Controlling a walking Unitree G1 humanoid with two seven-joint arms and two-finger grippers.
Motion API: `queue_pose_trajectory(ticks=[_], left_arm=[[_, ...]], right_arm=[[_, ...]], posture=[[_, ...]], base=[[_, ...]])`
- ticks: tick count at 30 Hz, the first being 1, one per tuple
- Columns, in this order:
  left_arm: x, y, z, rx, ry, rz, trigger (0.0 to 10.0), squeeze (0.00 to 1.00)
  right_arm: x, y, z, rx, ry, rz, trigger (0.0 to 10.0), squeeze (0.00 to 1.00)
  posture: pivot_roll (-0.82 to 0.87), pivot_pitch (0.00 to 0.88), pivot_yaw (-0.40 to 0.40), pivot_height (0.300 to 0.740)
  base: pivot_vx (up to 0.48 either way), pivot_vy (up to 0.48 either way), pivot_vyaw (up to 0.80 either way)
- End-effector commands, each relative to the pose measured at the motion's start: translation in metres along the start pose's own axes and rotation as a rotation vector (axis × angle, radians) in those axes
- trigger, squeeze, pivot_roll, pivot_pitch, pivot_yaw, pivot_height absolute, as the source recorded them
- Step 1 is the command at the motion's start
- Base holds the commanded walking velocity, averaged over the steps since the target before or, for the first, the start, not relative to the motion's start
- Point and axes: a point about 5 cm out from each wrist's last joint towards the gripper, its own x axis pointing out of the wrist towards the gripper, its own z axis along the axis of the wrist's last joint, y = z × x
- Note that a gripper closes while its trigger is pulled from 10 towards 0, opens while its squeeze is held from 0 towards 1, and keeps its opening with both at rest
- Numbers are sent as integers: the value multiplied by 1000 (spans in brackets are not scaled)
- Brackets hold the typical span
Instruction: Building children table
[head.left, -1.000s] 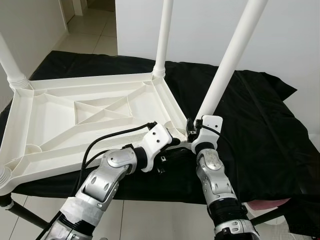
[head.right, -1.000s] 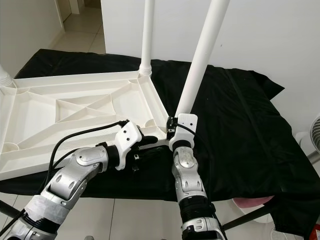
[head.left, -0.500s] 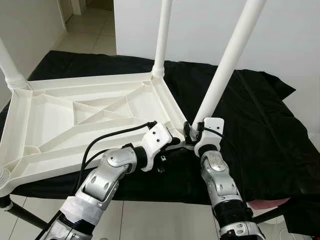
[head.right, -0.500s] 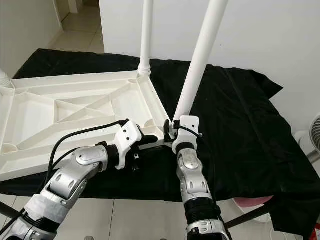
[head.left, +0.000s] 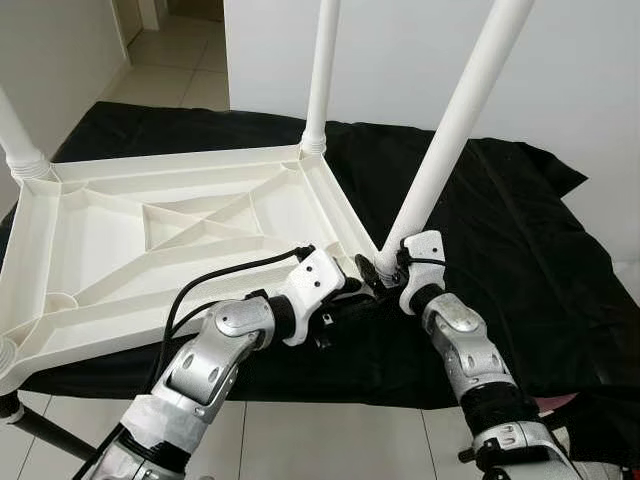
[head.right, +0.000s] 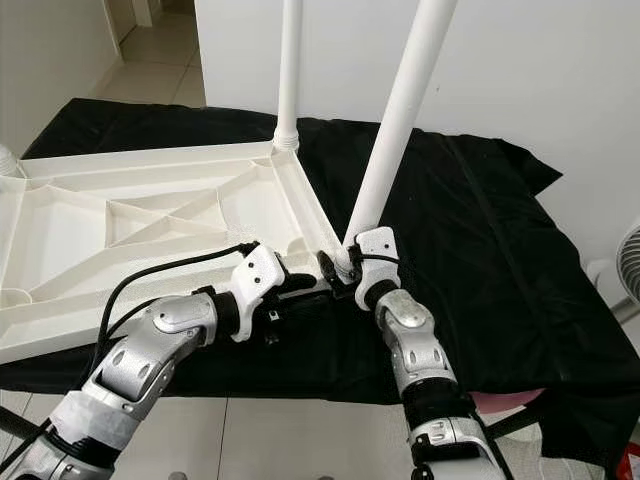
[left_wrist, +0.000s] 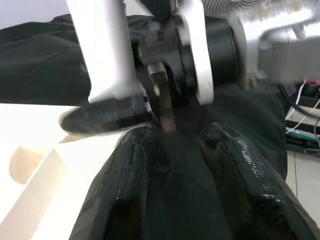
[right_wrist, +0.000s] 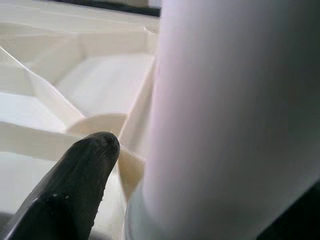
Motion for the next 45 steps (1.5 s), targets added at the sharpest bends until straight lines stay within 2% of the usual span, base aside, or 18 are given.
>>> queue_pose_trajectory(ticks=[1, 5, 7, 10, 11, 12, 13, 14, 15, 25, 26, 29, 32, 36, 38, 39, 41, 45], left_arm=[[2, -4, -2, -2, 3, -22, 10000, 0], [3, -3, -3, -8, 3, -17, 10000, 0], [3, -4, -3, -9, 3, -18, 10000, 0], [3, -4, -3, -9, 3, -18, 10000, 0], [3, -4, -3, -9, 3, -18, 10000, 0], [3, -4, -3, -9, 3, -18, 10000, 0], [3, -4, -3, -8, 3, -17, 10000, 0], [3, -4, -3, -8, 3, -17, 10000, 0], [3, -4, -3, -8, 3, -16, 10000, 0], [3, -5, -3, -11, 3, -21, 10000, 0], [3, -6, -3, -11, 3, -23, 10000, 0], [4, -6, -3, -10, 3, -27, 10000, 0], [4, -7, -3, -11, 3, -30, 10000, 0], [4, -8, -3, -11, 3, -31, 10000, 0], [5, -8, -3, -11, 2, -33, 10000, 0], [5, -8, -3, -11, 2, -33, 10000, 0], [5, -9, -3, -14, 3, -34, 10000, 0], [5, -9, -4, -17, 5, -33, 10000, 0]], right_arm=[[-1, -3, 2, 6, -23, 13, 10000, 0], [3, -10, 9, -35, -45, 103, 10000, 0], [5, -12, 9, -86, -24, 124, 10000, 0], [5, -13, 8, -105, -15, 132, 10000, 0], [5, -13, 5, -92, -6, 160, 4000, 0], [5, -13, 5, -92, -6, 160, 4000, 0], [3, -13, 1, -88, 15, 182, 941, 0], [2, -13, -2, -86, 30, 198, 941, 0], [2, -13, -4, -85, 38, 208, 0, 0], [-4, -11, -20, -47, 79, 189, 0, 0], [-4, -11, -22, -34, 86, 163, 10000, 0], [-3, -10, -24, -21, 90, 124, 10000, 0], [-2, -9, -27, -45, 111, 15, 10000, 0], [-1, -8, -28, -35, 113, -17, 10000, 0], [0, -8, -28, 3, 111, -108, 10000, 0], [0, -8, -28, 3, 111, -108, 10000, 0], [0, -7, -27, 19, 116, -225, 10000, 0], [-2, 0, -26, 19, 118, -315, 10000, 0]], posture=[[25, 0, -85, 740], [22, 0, -86, 740], [22, 0, -86, 740], [22, 0, -86, 740], [23, 0, -88, 740], [23, 0, -88, 740], [25, 0, -89, 740], [25, 0, -89, 740], [25, 0, -89, 740], [22, 0, -84, 740], [20, 0, -83, 740], [20, 0, -83, 740], [17, 0, -85, 740], [17, 0, -86, 740], [14, 0, -88, 740], [14, 0, -88, 740], [14, 0, -93, 740], [12, 0, -95, 740]], base=[[0, 0, 0], [0, 0, 0], [0, 0, 0], [0, 0, 0], [0, 0, 0], [0, 0, 0], [0, 0, 0], [0, 0, 0], [0, 0, 0], [0, 0, 0], [0, 0, 0], [0, 0, 0], [0, 0, 0], [0, 0, 0], [0, 0, 0], [0, 0, 0], [0, 0, 0], [0, 0, 0]])
